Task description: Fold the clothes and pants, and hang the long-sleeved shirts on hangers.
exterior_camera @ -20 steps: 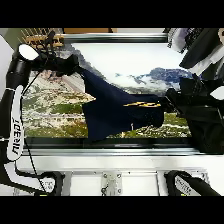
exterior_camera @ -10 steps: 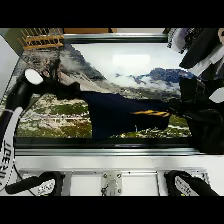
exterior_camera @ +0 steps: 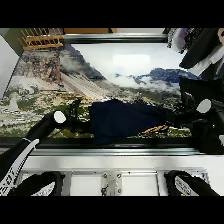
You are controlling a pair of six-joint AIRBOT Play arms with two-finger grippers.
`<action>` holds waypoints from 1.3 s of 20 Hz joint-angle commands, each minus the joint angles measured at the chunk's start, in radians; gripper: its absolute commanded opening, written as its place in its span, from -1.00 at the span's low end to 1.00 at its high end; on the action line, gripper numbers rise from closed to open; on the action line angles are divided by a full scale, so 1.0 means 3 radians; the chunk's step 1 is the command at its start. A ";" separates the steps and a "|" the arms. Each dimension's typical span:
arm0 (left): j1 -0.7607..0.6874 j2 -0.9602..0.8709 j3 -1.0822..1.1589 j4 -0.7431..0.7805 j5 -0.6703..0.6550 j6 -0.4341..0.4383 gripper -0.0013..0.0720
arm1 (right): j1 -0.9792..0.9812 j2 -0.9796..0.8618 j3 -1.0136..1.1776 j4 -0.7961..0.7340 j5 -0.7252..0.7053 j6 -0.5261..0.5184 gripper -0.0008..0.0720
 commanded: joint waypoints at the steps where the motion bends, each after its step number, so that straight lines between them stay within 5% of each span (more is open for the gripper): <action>1: -0.0163 0.0018 -0.0130 0.0003 0.0284 -0.0023 -0.95 | 0.0004 -0.0004 -0.0051 -0.0069 -0.0094 0.0006 -0.90; 3: -0.0131 0.0019 -0.0128 0.0001 0.0299 -0.0062 -0.94 | 0.0004 -0.0004 -0.0051 -0.0057 -0.0081 0.0006 -0.87; 4: -0.0108 0.0019 -0.0125 0.0001 0.0261 -0.0064 -0.23 | 0.0003 -0.0003 -0.0051 -0.0011 -0.0080 0.0006 -0.65; 5: -0.0079 0.0019 -0.0099 0.0000 0.0182 -0.0064 0.74 | -0.0006 0.0003 -0.0046 0.0075 -0.0081 0.0004 0.14; 6: -0.0022 0.0020 -0.0027 0.0005 0.0061 -0.0061 0.87 | -0.0011 0.0011 -0.0019 0.0184 -0.0080 0.0004 0.83; 11: 0.0404 0.0376 0.0530 0.0013 -0.0369 -0.0056 0.87 | -0.0085 0.0182 0.0507 0.0233 0.0186 -0.0008 0.84; 16: 0.0479 0.0765 0.0660 0.0011 -0.0375 -0.0057 0.84 | -0.0785 0.0163 0.0657 0.0566 0.0685 -0.0534 0.99; 18: 0.0364 0.0809 0.0660 0.0011 -0.0346 -0.0057 -0.57 | -0.1104 0.0048 0.0654 0.0706 0.0688 -0.0696 0.99; 19: 0.0267 0.0809 0.0660 0.0013 -0.0303 -0.0056 -0.94 | -0.1249 -0.0036 0.0650 0.0755 0.0614 -0.0727 0.99; 24: -0.0244 0.0744 0.0661 0.0011 -0.0080 -0.0154 -0.94 | -0.1517 -0.0777 0.0629 0.1698 0.0497 -0.1292 1.00; 26: -0.0384 0.0651 0.0661 0.0011 -0.0066 -0.0270 -0.95 | -0.1420 -0.1062 0.0629 0.1687 0.0528 -0.1422 1.00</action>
